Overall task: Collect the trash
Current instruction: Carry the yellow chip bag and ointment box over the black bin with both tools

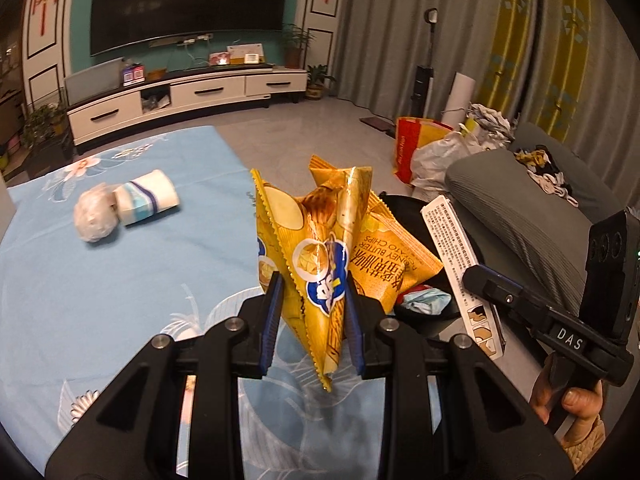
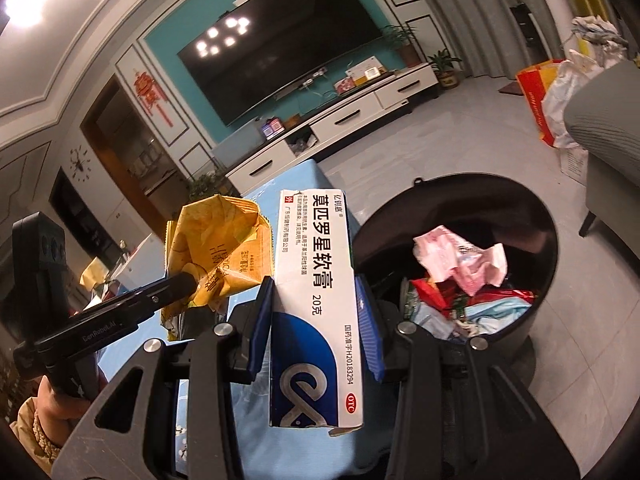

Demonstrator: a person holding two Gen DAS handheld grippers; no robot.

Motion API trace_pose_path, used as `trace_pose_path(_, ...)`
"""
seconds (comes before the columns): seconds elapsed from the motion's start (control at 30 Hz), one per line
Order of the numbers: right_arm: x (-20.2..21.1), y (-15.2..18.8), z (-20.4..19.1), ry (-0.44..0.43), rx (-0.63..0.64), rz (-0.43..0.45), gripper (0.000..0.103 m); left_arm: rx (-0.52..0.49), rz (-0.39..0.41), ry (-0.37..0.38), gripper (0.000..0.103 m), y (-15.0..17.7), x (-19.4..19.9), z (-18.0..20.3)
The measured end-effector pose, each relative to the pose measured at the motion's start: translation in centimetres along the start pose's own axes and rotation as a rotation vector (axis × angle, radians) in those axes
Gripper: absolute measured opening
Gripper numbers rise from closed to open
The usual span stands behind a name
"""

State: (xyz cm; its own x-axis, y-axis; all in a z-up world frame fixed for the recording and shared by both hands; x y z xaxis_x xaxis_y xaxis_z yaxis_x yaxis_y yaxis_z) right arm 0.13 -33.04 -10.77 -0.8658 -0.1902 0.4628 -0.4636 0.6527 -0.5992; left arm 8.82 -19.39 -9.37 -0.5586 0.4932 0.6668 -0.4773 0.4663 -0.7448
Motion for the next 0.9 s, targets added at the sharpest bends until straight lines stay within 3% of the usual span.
trace_pose_path(0.53, 1.2, -1.9, 5.4, 0.079, -0.087, 0.044, 0.04, -0.066, -0.02, 0.081, 0.031, -2.5, -5.4, 5.6)
trace_pose_path(0.9, 0.8, -2.4, 7.8, 0.137, -0.106, 0.041, 0.04, -0.082, -0.068, 0.1, 0.031, -2.5, -9.3, 7.1)
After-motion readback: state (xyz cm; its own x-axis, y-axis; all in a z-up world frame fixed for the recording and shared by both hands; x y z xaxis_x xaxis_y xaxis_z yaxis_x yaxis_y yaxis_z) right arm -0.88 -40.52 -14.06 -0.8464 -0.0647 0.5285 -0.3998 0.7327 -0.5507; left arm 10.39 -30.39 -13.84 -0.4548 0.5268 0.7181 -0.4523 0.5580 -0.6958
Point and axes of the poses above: each gripper's, at about its wrist camera, not at the fingertips, and x roughly against the way its jaws point, z to its right, y to its underside, the point moved 10 cm from there along -x, roughly the way its jaws point, and after that the axes turned 11 degrees about -x, right-handed, at the moved point
